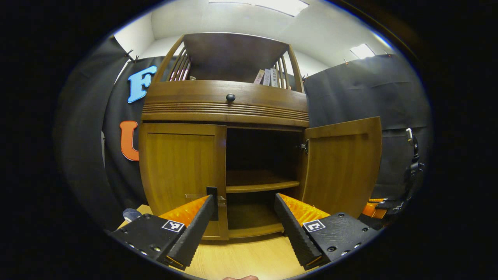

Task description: Open the right door of the double-door shoe cabinet with the right hand, and open the left door with the left hand.

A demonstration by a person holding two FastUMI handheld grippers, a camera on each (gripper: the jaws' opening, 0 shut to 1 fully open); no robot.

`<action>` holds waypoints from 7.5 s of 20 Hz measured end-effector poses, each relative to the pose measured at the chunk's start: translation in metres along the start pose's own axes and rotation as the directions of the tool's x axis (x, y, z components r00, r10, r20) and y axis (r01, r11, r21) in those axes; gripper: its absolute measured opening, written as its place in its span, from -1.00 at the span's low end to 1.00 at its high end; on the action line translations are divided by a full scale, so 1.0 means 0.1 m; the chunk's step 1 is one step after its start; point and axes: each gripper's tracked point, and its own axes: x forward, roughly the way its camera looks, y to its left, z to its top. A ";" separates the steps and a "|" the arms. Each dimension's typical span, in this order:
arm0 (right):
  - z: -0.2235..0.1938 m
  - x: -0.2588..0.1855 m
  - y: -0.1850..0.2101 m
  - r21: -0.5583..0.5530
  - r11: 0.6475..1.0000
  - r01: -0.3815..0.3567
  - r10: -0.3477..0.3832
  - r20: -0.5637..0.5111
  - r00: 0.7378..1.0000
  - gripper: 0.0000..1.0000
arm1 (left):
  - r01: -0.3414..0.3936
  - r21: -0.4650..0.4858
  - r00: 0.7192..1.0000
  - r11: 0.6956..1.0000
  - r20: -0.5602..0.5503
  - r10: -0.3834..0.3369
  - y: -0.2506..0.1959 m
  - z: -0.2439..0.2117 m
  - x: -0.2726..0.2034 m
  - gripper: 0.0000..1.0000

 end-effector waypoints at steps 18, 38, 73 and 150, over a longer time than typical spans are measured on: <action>0.08 -0.26 -0.76 0.044 0.987 0.157 -0.158 0.038 0.987 -0.92 | -0.116 -0.077 0.975 0.990 -0.199 0.098 0.58 -0.75 1.01 0.89; 0.16 -0.31 -0.81 0.040 0.981 0.190 -0.192 0.052 0.980 -0.34 | -0.116 0.029 0.975 0.993 -0.185 0.120 0.97 -0.99 1.71 -0.33; 0.08 -0.41 -0.16 -0.024 0.995 0.095 -0.093 0.053 0.994 -0.13 | -0.172 -0.021 0.970 0.985 -0.178 0.166 1.17 -0.94 0.44 -0.42; 0.81 -0.21 1.88 -0.199 0.928 -0.316 0.353 0.192 0.916 0.61 | -0.224 0.040 0.974 0.974 0.020 0.224 0.93 0.19 -0.95 0.89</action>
